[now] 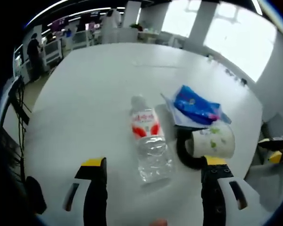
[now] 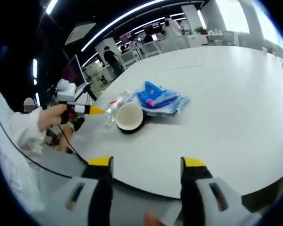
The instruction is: Arrange the tabletop items into an orderly group along one side of the table until the central work area is clear of visible clutter.
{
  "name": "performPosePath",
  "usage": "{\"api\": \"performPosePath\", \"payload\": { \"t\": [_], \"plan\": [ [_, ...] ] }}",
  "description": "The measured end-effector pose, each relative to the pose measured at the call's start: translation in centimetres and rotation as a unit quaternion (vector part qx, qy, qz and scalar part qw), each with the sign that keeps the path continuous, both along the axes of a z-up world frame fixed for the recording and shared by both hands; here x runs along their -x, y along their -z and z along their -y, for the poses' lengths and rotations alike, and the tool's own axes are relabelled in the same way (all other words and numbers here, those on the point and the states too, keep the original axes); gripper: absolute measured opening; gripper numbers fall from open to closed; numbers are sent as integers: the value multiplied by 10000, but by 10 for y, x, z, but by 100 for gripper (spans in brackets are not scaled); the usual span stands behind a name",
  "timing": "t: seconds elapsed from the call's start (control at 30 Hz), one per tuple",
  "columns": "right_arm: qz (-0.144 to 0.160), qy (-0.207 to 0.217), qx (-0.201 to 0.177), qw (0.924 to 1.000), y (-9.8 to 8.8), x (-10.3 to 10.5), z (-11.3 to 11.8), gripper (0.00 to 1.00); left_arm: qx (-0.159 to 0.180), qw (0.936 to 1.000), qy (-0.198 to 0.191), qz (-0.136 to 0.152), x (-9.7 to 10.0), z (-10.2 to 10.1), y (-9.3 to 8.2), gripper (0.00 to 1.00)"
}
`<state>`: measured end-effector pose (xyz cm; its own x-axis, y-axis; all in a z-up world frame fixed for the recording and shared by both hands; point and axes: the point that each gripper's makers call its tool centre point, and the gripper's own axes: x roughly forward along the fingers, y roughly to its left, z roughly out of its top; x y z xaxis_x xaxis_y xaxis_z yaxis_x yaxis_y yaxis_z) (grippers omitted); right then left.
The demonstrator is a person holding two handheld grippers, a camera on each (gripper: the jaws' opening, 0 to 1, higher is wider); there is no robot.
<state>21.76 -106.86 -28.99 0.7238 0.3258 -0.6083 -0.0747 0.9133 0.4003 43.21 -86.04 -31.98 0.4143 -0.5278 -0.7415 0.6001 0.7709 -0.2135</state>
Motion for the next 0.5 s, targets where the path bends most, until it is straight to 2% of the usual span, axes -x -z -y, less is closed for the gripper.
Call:
{"api": "performPosePath", "payload": {
  "t": [0.5],
  "plan": [
    [-35, 14, -42, 10000, 2, -1, -2, 55, -225, 9995, -186, -152, -18, 4, 4, 77]
  ]
}}
